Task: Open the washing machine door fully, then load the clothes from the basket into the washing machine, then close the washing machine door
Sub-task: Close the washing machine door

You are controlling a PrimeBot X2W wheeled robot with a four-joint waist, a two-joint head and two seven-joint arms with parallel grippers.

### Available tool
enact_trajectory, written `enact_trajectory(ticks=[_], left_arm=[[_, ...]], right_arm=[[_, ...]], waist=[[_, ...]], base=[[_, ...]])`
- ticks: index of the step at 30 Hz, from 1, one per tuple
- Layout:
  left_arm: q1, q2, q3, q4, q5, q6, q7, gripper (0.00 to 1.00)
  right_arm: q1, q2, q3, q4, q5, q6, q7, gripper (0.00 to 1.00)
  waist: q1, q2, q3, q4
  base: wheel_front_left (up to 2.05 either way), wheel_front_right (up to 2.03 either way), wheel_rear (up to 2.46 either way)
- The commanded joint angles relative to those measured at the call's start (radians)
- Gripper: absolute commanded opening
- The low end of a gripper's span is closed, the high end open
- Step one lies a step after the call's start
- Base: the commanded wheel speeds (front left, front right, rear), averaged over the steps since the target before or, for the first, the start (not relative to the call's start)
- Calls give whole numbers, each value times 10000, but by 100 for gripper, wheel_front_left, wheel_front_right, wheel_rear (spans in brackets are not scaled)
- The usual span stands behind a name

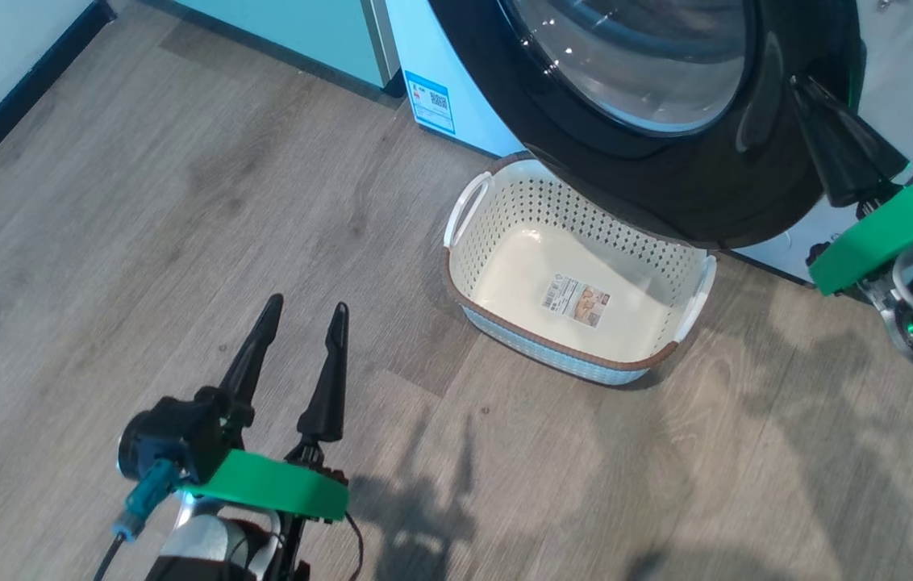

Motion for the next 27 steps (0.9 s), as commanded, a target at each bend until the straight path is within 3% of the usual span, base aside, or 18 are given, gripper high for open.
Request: enact_trajectory(ticks=[1, 14, 27], left_arm=[[-356, 54, 481, -361, 116, -50, -62, 100], [-633, -236, 482, -528, 285, -313, -62, 100], [-805, -300, 168, -575, 78, -259, -63, 100]], right_arm=[[-395, -42, -38, -227, 88, 0, -63, 0], [-1227, -622, -62, 191, 220, 0, -63, 0], [-2749, -1294, -31, 1007, 194, 0, 52, 0]], waist=[[0, 0, 38, 10], [0, 0, 770, 370], [0, 0, 1319, 736]], base=[[0, 0, 0], [0, 0, 0], [0, 0, 0]])
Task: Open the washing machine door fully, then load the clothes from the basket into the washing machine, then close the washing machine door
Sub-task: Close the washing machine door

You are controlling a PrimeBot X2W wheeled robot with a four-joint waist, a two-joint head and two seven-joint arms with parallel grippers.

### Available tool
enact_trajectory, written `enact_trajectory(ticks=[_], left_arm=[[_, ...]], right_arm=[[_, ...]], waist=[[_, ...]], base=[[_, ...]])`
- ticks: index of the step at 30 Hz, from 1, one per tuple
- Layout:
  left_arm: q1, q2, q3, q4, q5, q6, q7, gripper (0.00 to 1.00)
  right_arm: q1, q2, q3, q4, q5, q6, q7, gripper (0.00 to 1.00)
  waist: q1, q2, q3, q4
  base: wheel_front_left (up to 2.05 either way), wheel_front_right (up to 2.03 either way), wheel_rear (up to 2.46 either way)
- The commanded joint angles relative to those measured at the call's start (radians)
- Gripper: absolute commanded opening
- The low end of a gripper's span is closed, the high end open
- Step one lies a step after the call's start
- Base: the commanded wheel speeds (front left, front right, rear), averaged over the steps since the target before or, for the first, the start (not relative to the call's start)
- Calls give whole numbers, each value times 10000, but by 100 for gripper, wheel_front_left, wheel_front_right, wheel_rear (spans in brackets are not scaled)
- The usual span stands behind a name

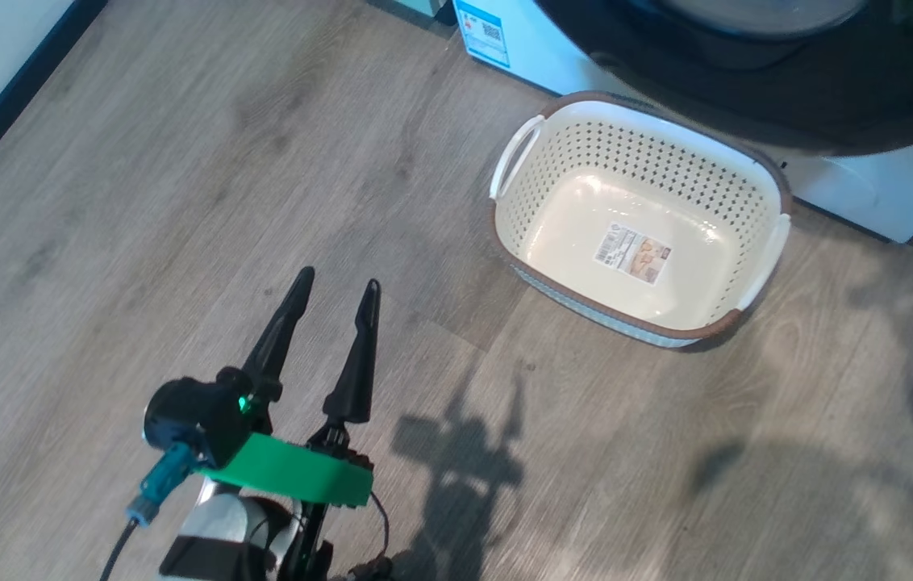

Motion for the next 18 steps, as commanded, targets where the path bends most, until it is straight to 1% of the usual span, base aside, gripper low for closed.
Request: enact_trajectory(ticks=[1, 11, 18], left_arm=[[-411, 64, 268, -366, -96, 62, -63, 100], [-645, 62, -159, -309, -343, 176, -63, 100], [-570, 61, -232, -336, -387, 254, -63, 100]], right_arm=[[-549, -203, -2, -36, 31, -2, 71, 0], [-1817, -605, 325, 1060, 80, -2, 265, 0], [-2290, -716, 421, 1748, 157, -2, 207, 0]], waist=[[-1, 0, 94, 103], [-1, 0, 290, 622], [-1, 0, 255, 795]], base=[[0, 0, 0], [0, 0, 0], [0, 0, 0]])
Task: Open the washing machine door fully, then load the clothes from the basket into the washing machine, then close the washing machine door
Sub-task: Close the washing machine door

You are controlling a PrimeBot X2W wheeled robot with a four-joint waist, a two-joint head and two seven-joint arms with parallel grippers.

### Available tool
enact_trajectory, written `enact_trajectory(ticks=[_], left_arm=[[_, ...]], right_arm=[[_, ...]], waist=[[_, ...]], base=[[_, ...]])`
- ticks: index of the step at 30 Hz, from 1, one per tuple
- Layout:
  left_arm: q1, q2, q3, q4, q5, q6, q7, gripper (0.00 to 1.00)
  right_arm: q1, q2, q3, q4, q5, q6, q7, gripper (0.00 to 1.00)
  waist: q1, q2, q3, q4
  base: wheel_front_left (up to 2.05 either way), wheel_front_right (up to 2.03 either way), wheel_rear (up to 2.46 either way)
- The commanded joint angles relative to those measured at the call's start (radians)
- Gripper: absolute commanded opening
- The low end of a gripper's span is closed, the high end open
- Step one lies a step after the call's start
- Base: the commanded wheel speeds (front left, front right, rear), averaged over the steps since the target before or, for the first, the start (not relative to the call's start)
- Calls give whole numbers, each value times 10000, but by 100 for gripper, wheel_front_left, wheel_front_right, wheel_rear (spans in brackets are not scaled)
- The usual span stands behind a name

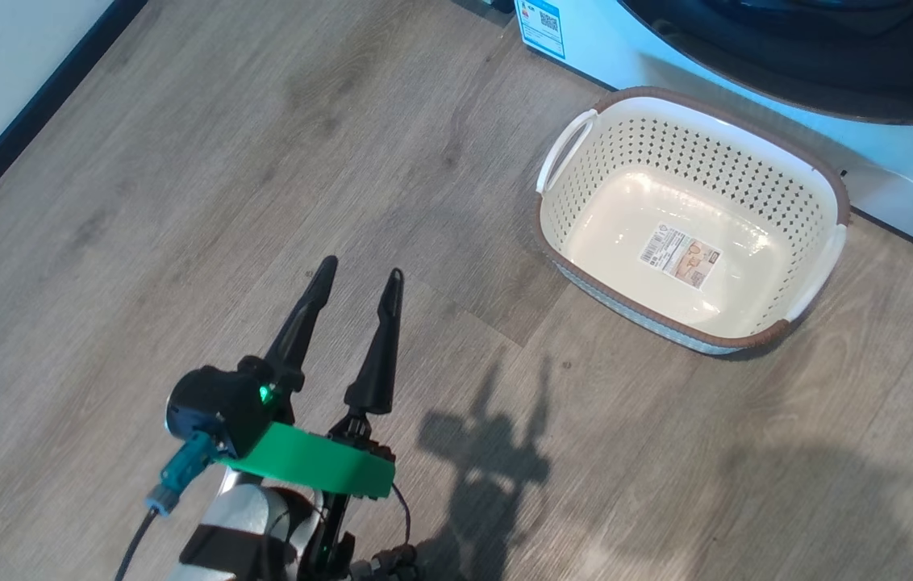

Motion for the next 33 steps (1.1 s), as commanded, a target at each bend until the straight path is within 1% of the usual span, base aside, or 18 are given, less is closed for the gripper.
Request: enact_trajectory(ticks=[1, 11, 14, 18, 20, 21, 23, 28, 33], left_arm=[[-157, 88, 369, -350, -107, 87, -63, 100], [-109, 88, 279, -394, -217, 224, -63, 100], [-114, 88, 272, -346, -190, 212, -63, 100], [-102, 88, 348, -272, -103, 164, -63, 100], [-88, 88, 387, -232, -33, 131, -63, 100], [-96, 88, 428, -214, 23, 91, -63, 100], [-92, 88, 464, -184, 100, 51, -63, 100], [-105, 87, 618, -140, 285, -67, -63, 100], [-162, 87, 687, 49, 489, -273, -63, 100]], right_arm=[[-358, -128, -15, -137, 102, -2, -32, 0], [-914, -71, -61, 718, 251, -2, -185, 0], [-805, -35, 77, 713, 297, -2, -229, 0], [-379, 102, 445, 383, 437, -2, -270, 0], [-54, 181, 634, 115, 553, -2, -284, 0], [296, 252, 788, -229, 656, -2, -294, 0], [703, 295, 776, -702, 748, -2, -298, 0], [2157, 345, 297, -2331, 661, -2, -301, 0], [3903, 378, -453, -3830, 315, -2, -302, 0]], waist=[[0, 0, 2, 3], [0, 0, 25, -9], [0, 0, -66, -23], [0, 0, -239, -159], [0, 0, -351, -276], [0, 0, -446, -439], [0, 0, -565, -636], [0, 0, -845, -1264], [0, 0, -1133, -1969]], base=[[0, 0, 0], [0, 0, 0], [0, 0, 0], [0, 0, 0], [0, 0, 0], [0, 0, 0], [0, 0, 0], [0, 0, 0], [0, 0, 0]])
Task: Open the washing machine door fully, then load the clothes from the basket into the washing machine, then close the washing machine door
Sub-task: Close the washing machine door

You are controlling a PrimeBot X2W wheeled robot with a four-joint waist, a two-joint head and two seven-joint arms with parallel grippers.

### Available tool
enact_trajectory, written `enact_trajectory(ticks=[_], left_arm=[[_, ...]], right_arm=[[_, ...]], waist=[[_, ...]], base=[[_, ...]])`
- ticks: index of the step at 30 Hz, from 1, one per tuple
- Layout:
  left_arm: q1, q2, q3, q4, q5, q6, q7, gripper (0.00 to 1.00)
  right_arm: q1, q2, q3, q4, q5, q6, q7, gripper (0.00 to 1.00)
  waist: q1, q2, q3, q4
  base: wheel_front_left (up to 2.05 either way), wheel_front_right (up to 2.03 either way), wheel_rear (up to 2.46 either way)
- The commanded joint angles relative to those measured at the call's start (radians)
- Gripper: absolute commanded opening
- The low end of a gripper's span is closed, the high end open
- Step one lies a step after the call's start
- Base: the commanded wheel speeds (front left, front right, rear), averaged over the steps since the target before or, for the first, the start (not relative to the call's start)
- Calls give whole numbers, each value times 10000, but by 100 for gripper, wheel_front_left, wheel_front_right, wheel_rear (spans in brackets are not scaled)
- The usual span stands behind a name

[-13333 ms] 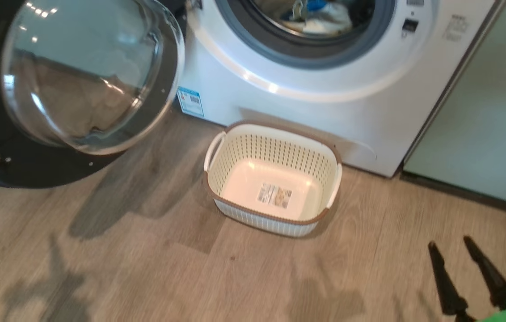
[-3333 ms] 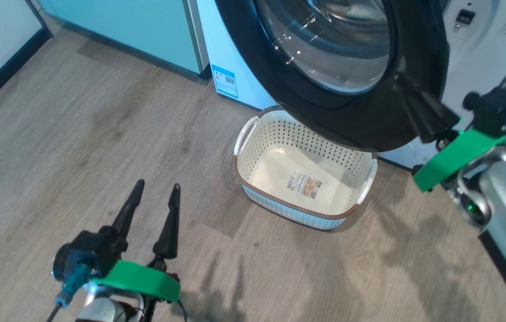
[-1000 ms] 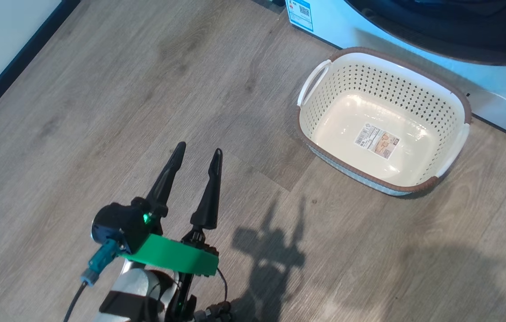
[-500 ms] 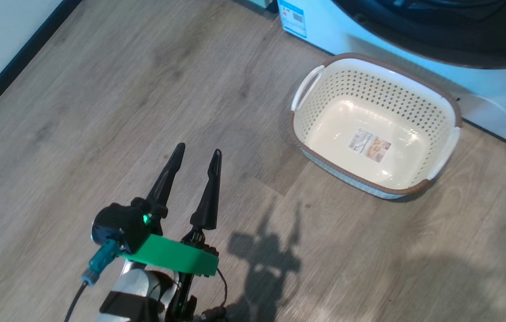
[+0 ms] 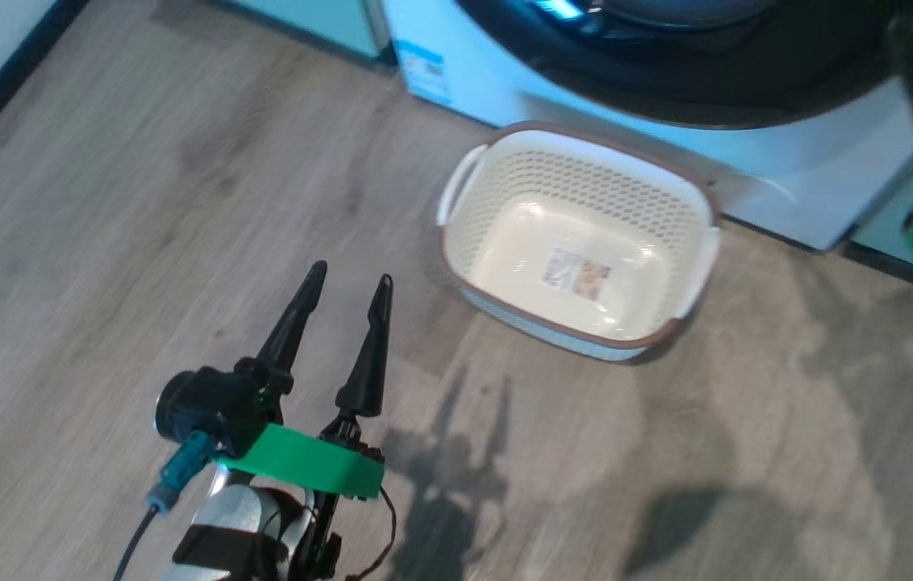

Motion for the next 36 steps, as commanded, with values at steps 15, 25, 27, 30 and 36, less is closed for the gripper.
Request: enact_trajectory(ticks=[15, 25, 27, 30, 36], left_arm=[[-382, 333, 554, 455, 387, -285, -61, 100], [-154, 629, 692, 1023, 308, -218, 1, 100], [-78, 665, 663, 1095, 292, -217, 63, 100], [75, 718, 666, 1171, 269, -181, 126, 100], [507, 789, 717, 1177, 172, -74, 247, 100]], right_arm=[[4684, 1345, -3360, -3382, -1467, -36, -93, 0], [6831, 2488, -4581, -4372, -1985, -36, -93, 23], [7108, 2596, -4681, -4418, -2021, -36, -93, 38], [7511, 2763, -4829, -4431, -2074, -36, -93, 61], [8202, 3033, -5138, -4499, -2192, -36, -93, 100]], waist=[[1, -1, -844, -2552], [1, -1, -1516, -3718], [1, -1, -1667, -3861], [1, -1, -1906, -4037], [1, -1, -2331, -4325]], base=[[0, 0, 0], [0, 0, 0], [0, 0, 0], [0, 0, 0], [0, 0, 0]])
